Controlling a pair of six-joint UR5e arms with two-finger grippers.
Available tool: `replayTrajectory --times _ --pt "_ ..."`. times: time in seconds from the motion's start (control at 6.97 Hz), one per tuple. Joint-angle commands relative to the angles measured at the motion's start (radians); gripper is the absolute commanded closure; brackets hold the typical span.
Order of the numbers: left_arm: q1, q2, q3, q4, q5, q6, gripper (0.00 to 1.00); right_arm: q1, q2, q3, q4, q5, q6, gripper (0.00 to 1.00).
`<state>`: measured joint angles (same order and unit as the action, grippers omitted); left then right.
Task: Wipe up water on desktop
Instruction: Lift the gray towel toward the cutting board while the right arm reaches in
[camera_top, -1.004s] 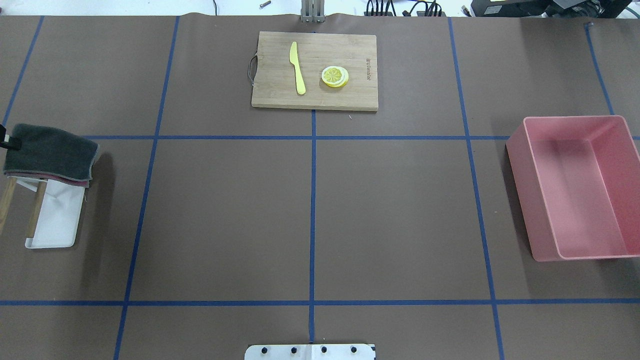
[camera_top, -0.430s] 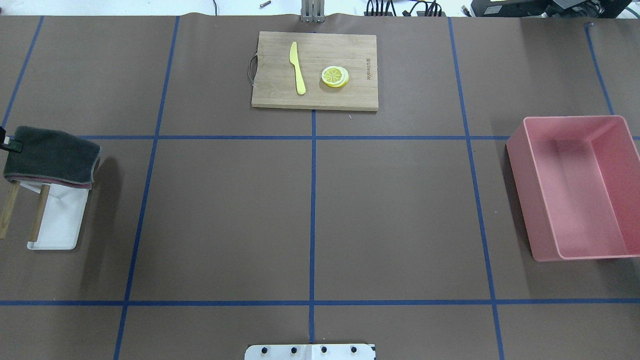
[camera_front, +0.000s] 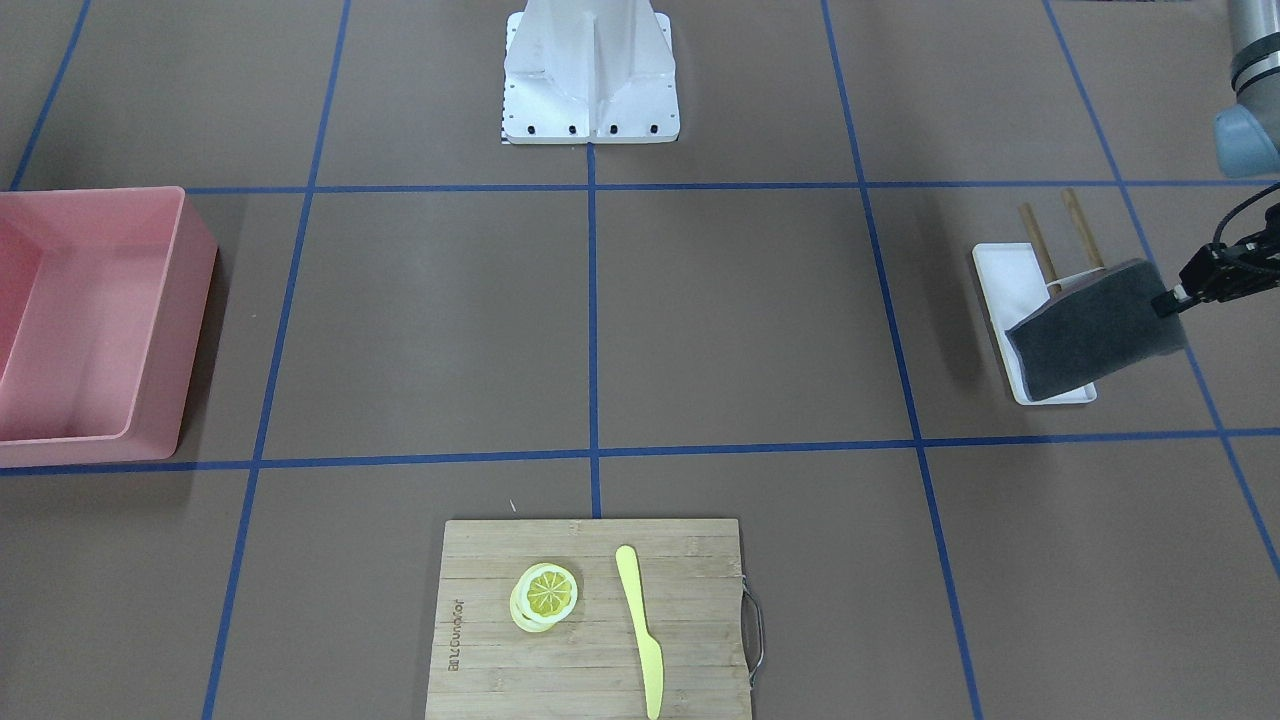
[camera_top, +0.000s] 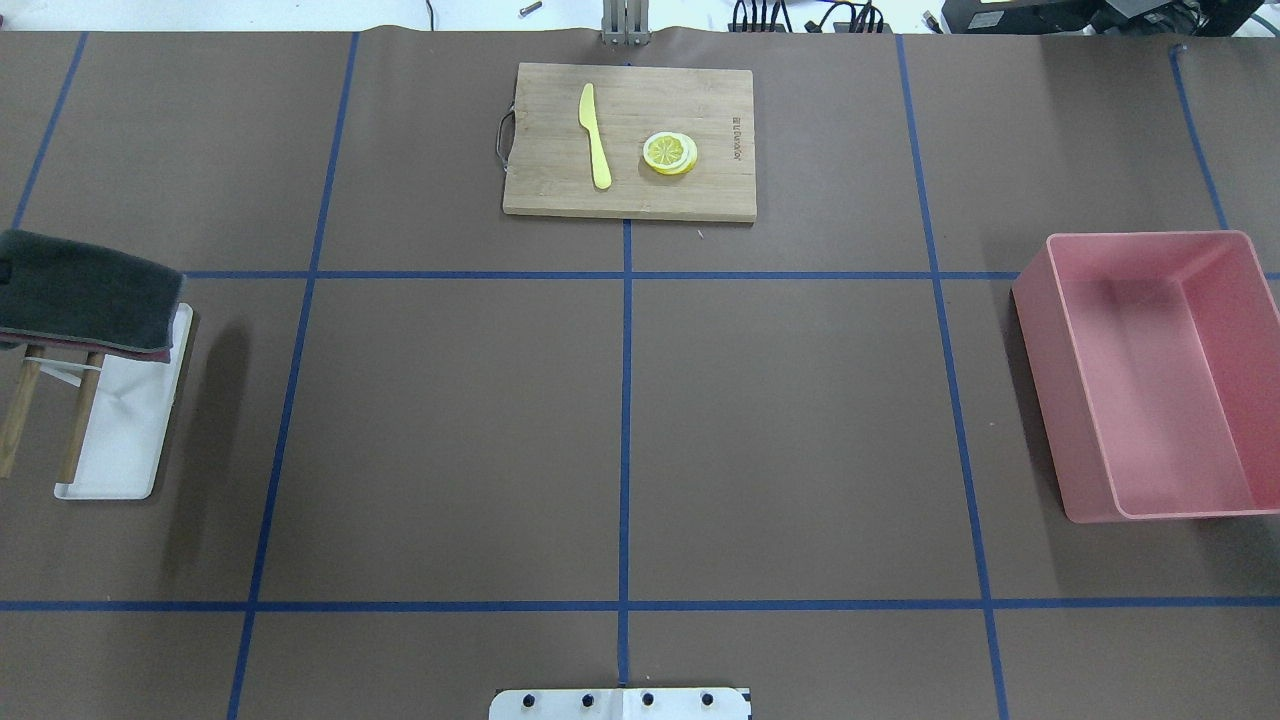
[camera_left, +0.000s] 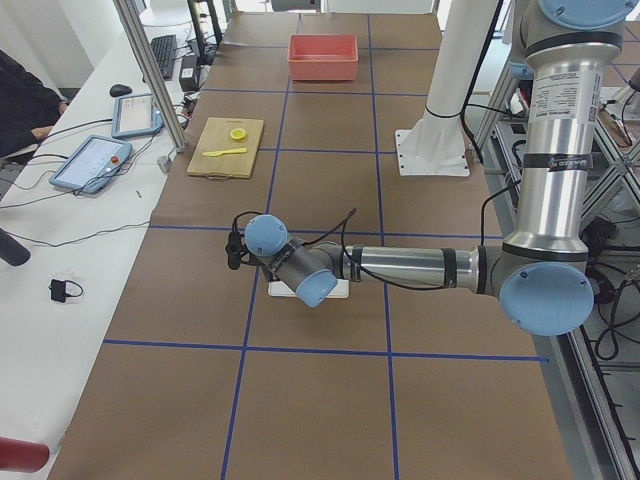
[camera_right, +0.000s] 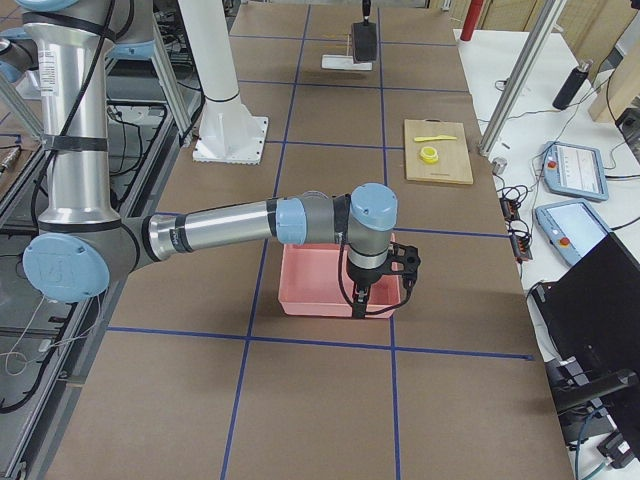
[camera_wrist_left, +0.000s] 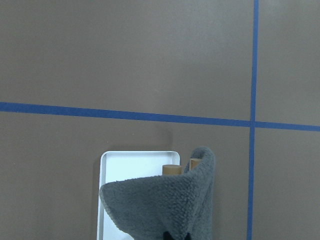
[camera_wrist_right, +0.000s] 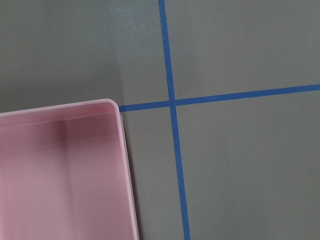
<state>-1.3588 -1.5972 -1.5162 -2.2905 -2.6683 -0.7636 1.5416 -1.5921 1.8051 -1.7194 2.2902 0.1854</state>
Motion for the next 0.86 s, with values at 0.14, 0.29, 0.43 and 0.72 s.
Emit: replayTrajectory --times 0.14,0.29,0.43,0.72 --pt "-0.097 -0.021 -0.005 0.031 -0.120 -0.012 1.00 -0.005 0.010 -0.001 -0.002 0.042 0.041 0.00" --pt "-0.140 -0.058 -0.009 0.087 -0.164 -0.014 1.00 -0.005 0.009 -0.001 0.000 0.072 0.043 0.00" --pt "-0.155 -0.088 -0.024 0.156 -0.186 -0.028 1.00 -0.006 0.007 0.011 0.021 0.115 0.036 0.00" --pt "-0.155 -0.192 -0.035 0.190 -0.182 -0.225 1.00 -0.070 0.015 0.020 0.252 0.135 0.049 0.00"
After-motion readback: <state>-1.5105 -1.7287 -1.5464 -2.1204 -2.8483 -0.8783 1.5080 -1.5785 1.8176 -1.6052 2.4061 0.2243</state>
